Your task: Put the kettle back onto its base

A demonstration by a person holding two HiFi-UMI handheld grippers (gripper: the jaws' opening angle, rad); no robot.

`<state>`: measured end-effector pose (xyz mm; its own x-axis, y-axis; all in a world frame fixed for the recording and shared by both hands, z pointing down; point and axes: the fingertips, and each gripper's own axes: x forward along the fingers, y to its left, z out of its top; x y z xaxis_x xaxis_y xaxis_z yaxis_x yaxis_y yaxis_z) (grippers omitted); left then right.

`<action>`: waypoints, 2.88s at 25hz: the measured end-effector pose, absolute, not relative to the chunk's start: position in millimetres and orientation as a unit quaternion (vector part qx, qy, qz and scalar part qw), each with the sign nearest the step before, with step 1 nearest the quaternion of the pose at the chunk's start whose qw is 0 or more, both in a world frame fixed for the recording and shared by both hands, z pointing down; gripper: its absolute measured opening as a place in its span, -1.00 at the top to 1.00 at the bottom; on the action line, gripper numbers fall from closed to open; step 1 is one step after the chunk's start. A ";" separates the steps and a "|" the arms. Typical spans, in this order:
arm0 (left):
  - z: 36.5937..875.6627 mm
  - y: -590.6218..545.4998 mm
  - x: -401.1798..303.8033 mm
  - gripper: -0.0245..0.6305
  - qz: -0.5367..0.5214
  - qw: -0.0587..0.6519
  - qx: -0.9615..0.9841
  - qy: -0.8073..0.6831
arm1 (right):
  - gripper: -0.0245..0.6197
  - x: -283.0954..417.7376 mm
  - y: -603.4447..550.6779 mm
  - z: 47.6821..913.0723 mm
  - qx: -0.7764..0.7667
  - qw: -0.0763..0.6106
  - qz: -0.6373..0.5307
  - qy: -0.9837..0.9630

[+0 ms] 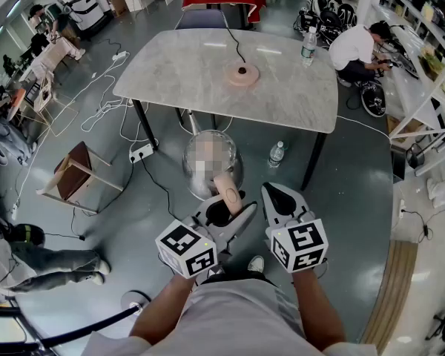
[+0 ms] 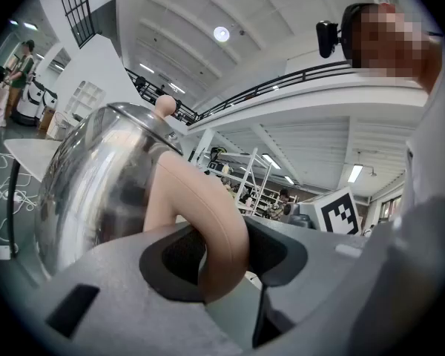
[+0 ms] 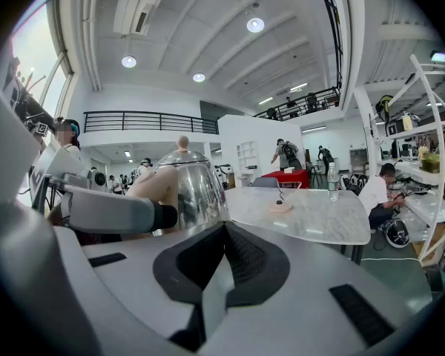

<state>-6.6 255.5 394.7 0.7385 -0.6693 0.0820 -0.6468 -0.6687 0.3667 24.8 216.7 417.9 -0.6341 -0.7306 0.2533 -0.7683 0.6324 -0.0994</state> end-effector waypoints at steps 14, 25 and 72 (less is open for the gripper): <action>392.2 232.2 28.2 0.45 -0.031 0.183 0.902 -0.391 | 0.91 60.4 193.0 426.4 0.394 0.078 0.123 -0.907; 398.3 200.4 20.1 0.44 -0.034 0.184 0.904 -0.385 | 0.91 55.3 166.4 435.3 0.399 0.088 0.123 -0.904; 394.5 14.6 -110.4 0.44 -0.029 0.175 0.934 -0.310 | 0.91 -72.7 -8.1 431.3 0.455 0.122 0.111 -0.875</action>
